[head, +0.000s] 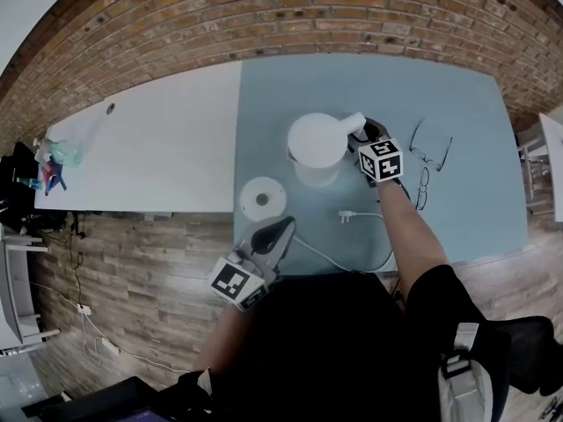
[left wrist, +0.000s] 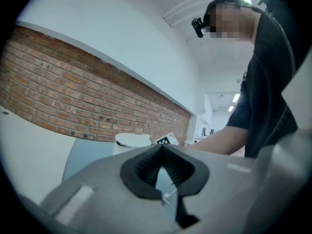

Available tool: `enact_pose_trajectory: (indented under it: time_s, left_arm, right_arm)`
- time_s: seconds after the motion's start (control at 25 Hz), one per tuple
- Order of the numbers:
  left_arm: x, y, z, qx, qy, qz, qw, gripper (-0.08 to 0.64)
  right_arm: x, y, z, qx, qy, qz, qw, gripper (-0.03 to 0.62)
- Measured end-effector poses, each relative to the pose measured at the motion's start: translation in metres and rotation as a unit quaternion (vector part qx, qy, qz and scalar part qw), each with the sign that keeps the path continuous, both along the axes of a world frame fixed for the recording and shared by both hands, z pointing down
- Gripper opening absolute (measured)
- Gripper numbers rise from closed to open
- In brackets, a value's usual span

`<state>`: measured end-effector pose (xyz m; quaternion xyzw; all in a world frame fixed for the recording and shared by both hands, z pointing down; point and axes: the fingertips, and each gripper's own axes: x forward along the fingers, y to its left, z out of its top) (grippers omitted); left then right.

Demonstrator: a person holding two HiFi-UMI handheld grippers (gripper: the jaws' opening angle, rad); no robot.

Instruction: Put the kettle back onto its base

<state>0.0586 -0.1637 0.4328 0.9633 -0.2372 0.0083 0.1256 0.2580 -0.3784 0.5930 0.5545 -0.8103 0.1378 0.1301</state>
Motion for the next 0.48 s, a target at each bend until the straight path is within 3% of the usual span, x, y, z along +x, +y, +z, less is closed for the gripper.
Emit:
enact_pose_trajectory:
  time_s: [0.08, 0.2, 0.32, 0.48]
  left_arm:
    - [-0.007, 0.000, 0.003, -0.001, -0.002, -0.007, 1.0000, 0.003]
    - [-0.019, 0.006, 0.017, -0.001, -0.017, -0.007, 0.9998, 0.003]
    - [-0.035, 0.013, 0.041, 0.009, -0.040, -0.017, 0.9990, 0.003]
    - [-0.047, 0.015, 0.048, -0.009, -0.024, -0.044, 0.9987, 0.003]
  right_arm:
    - [-0.002, -0.008, 0.002, 0.004, -0.017, 0.003, 1.000, 0.193]
    - [-0.004, -0.014, 0.002, 0.014, -0.022, 0.022, 0.999, 0.082]
    - [-0.005, -0.016, 0.002, 0.020, -0.016, 0.029, 0.999, 0.081]
    - [-0.003, -0.012, 0.001, 0.019, -0.032, 0.045, 0.998, 0.088]
